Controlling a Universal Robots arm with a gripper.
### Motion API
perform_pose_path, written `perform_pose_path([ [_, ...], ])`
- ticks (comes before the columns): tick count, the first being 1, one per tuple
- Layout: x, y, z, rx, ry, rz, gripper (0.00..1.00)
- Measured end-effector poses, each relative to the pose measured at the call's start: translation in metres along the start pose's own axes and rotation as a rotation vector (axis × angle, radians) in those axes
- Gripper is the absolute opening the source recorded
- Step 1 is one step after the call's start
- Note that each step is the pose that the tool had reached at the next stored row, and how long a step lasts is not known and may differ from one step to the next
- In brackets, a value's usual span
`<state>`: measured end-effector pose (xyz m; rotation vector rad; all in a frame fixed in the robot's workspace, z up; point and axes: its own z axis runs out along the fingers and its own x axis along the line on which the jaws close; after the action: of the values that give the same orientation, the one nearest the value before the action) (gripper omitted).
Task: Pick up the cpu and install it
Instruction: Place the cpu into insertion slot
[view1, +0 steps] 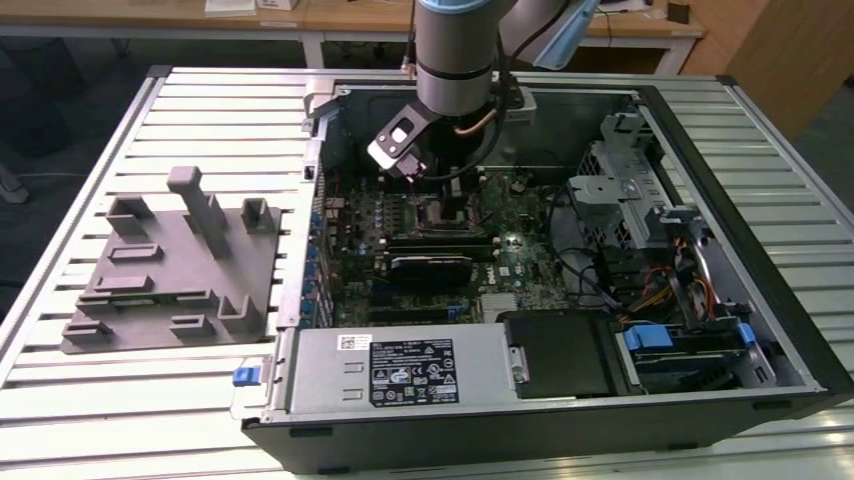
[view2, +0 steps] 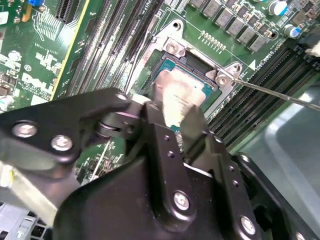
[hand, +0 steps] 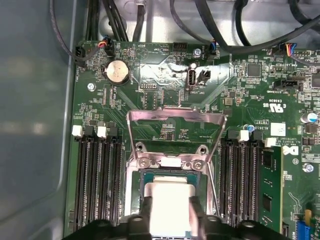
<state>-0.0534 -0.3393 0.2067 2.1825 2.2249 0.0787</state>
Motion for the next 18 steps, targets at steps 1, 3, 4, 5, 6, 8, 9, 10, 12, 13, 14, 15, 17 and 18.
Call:
perform_pose_path([
  [1,0.0,0.0001,-0.0009,0.0,0.0,0.0,0.42],
  [3,0.0,0.0002,-0.0028,0.0001,0.0,0.0,0.3],
  [4,0.0001,0.0002,-0.0038,0.0001,0.0,0.0,0.3],
  [5,0.0001,0.0003,-0.005,0.0001,0.0,0.0,0.24],
  [6,0.0001,0.0003,-0.0062,0.0001,0.0,0.0,0.24],
  [8,0.0002,0.0005,-0.0088,0.0002,0.0,0.0,0.12],
  [9,0.0002,0.0005,-0.0101,0.0003,-0.0001,0.0,0.12],
  [10,0.0002,0.0006,-0.0112,0.0003,-0.0001,0.0,0.11],
  [12,0.0002,0.0007,-0.013,0.0006,-0.0001,0.0,0.11],
  [13,0.0002,0.0007,-0.0137,0.0006,-0.0001,0.0,0.11],
  [14,0.0003,0.0008,-0.0144,0.0006,0.0,0.0,0.11],
  [15,0.0003,0.0008,-0.0152,0.0006,-0.0001,0.0,0.11],
  [17,0.0003,0.0009,-0.0161,0.0007,0.0,0.0,0.11],
  [18,0.0003,0.0009,-0.0165,0.0007,0.0,0.0,0.11],
])
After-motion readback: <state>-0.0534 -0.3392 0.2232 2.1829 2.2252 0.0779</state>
